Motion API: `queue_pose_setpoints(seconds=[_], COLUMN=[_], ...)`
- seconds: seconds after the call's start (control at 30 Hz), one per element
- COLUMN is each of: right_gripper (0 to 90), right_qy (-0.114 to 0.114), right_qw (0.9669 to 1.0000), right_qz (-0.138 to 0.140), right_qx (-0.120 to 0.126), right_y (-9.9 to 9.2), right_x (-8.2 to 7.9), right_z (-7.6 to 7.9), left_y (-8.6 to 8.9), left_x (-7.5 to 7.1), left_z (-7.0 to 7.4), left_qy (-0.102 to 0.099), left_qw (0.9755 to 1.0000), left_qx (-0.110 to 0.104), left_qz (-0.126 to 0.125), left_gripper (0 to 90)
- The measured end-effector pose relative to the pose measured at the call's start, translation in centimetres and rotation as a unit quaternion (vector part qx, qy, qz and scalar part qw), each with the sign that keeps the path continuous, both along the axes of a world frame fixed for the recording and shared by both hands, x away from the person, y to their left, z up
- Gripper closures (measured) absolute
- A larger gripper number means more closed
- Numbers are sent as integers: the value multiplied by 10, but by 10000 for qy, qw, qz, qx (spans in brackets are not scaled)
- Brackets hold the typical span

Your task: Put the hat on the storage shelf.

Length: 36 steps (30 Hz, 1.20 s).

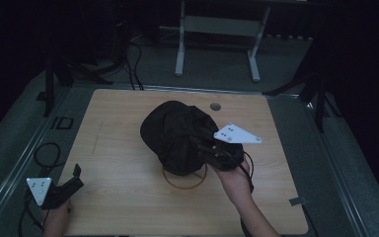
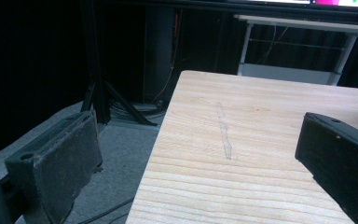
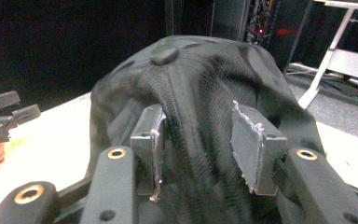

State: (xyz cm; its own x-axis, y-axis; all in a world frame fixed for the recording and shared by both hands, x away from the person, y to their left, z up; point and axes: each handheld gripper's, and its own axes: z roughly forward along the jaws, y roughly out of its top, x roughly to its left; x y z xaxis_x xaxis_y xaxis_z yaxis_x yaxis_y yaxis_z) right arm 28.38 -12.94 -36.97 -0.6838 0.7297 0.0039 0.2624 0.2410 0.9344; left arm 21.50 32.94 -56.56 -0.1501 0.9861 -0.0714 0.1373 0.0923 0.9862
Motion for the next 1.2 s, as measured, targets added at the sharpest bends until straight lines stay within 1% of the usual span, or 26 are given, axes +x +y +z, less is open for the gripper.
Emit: queue_pose_setpoints(seconds=[0.07,0.13,0.2,0.3,0.5,0.67,0.73,0.8,0.9,1.0,1.2], right_gripper=[529,540,545,541,519,489,483,468,434,406,318], right_qy=[32,53,80,92,27,-10,-54,-55,-76,-94,-143], right_qw=[10000,9999,9999,9998,9998,9996,9995,9994,9995,9993,9992], right_qz=[7,-29,-12,-4,-11,7,-44,-65,-97,-187,-339], right_qx=[8,80,140,157,172,284,298,322,295,295,162], right_y=[-1,-2,-5,-6,-9,-14,-17,-20,-27,-34,-50], right_x=[2,2,3,3,3,4,4,4,6,7,10], right_z=[-2,-3,-3,-2,3,9,11,14,17,19,18], left_y=[0,0,0,0,0,0,0,0,0,0,-1], left_x=[0,0,0,0,0,0,0,0,0,0,0], left_z=[0,0,0,0,0,0,0,0,0,0,0], left_qy=[6,6,10,10,5,-2,-7,-10,-15,-11,-10], left_qw=[10000,10000,10000,10000,10000,10000,10000,10000,10000,10000,10000], left_qx=[5,7,11,13,11,11,13,14,17,22,32], left_qz=[1,2,4,9,4,3,6,7,8,10,13], left_gripper=[6,6,6,6,6,6,6,6,6,6,6])
